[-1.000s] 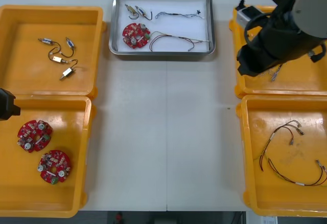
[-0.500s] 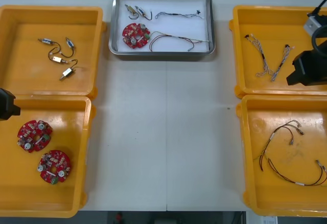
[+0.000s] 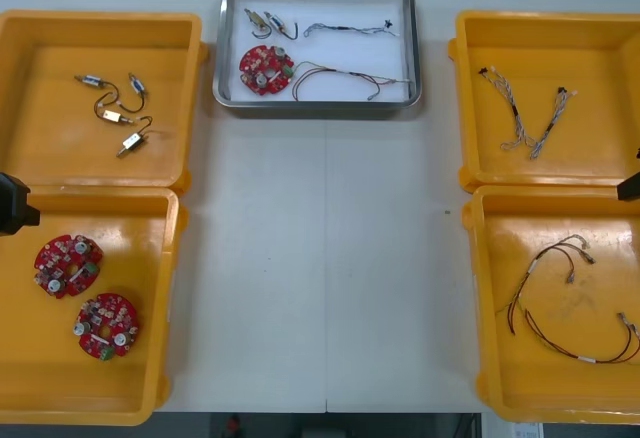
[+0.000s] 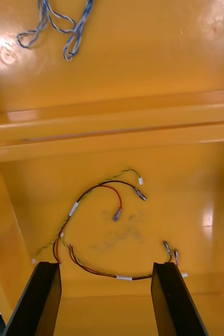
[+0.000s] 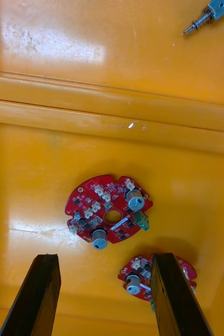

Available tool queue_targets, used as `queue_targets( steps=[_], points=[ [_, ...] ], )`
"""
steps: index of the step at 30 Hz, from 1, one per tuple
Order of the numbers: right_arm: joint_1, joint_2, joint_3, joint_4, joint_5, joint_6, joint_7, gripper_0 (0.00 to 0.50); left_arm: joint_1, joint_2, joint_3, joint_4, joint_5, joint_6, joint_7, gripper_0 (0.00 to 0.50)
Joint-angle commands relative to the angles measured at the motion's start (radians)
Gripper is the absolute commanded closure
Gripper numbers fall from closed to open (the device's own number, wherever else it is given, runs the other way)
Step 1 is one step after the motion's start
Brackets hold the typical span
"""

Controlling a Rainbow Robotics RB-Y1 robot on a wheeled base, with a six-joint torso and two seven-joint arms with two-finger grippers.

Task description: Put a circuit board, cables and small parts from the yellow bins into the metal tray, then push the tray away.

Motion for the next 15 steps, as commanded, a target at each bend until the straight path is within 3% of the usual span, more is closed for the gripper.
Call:
queue_targets(
  steps=[1,15],
  points=[
    [0.045,-0.04,-0.033,-0.026,0.015,-0.008,-0.006,0.0,0.002,0.012,0.033,-0.015,-0.009,-0.008,-0.01,0.0],
    [0.065,0.002,-0.033,-0.026,0.022,-0.008,0.011,0.0,0.002,0.012,0.033,-0.015,-0.009,-0.008,-0.01,0.0]
  ],
)
